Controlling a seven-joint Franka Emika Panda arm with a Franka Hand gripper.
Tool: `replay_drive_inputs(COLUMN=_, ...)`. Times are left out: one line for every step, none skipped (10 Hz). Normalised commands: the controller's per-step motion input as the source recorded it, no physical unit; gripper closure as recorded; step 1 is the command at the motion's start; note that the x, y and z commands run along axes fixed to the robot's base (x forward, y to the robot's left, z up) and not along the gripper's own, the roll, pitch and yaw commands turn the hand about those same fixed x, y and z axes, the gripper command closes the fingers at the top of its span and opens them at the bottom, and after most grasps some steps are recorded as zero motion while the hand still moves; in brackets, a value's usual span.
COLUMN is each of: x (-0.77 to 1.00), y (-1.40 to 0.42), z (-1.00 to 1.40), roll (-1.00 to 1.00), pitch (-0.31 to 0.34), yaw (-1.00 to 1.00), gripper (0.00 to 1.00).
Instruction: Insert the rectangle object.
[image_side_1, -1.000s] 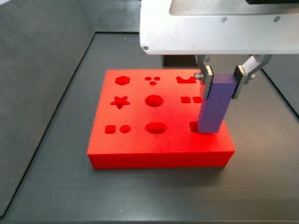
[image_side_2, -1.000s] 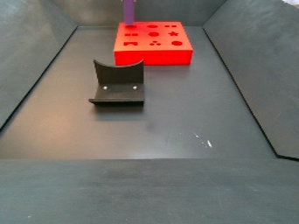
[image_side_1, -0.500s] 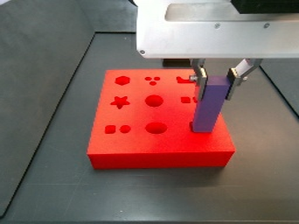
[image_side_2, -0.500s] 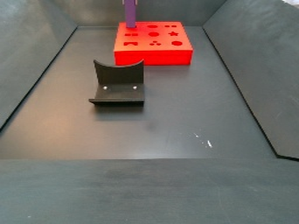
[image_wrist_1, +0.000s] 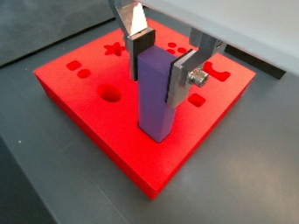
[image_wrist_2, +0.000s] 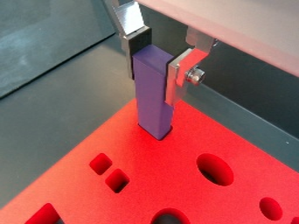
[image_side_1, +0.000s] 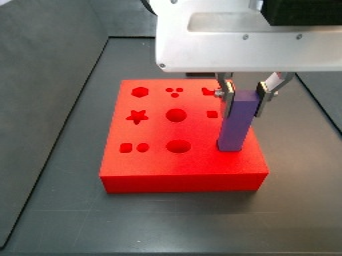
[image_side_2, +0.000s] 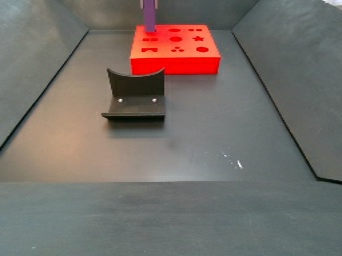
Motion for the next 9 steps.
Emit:
replay_drive_inputs(x=0.15, y=-0.05, z=-0.35, roll=0.12, pitch=0.021, yaw=0.02, gripper=1.0)
replay_drive_inputs(x=0.13, y=-0.05, z=-0.37, roll=0.12, pitch=0.014, yaw=0.0, gripper=1.0)
replay_drive_inputs(x=0.09, y=-0.05, z=-0.36, roll=0.12, pitch=0.004, yaw=0.0, gripper=1.0)
replay_drive_inputs(x=0.01, y=-0.04, z=-0.39, roll=0.11, pitch=0.0, yaw=0.0, gripper=1.0)
replay_drive_inputs(x=0.0, y=0.0, z=-0.43, roll=0.08, pitch=0.0, yaw=-0.03, gripper=1.0)
replay_drive_inputs(x=-0.02, y=0.0, z=-0.43, roll=0.07, pitch=0.0, yaw=-0.08, gripper=1.0)
replay_drive_inputs(x=0.0, y=0.0, z=-0.24, roll=0.01, pitch=0.0, yaw=-0.03, gripper=1.0)
replay_drive_inputs(x=0.0, y=0.0, z=0.0, roll=0.01, pitch=0.0, yaw=0.0, gripper=1.0)
replay_drive_inputs(x=0.0, y=0.0, z=0.0, roll=0.0, pitch=0.0, yaw=0.0, gripper=1.0)
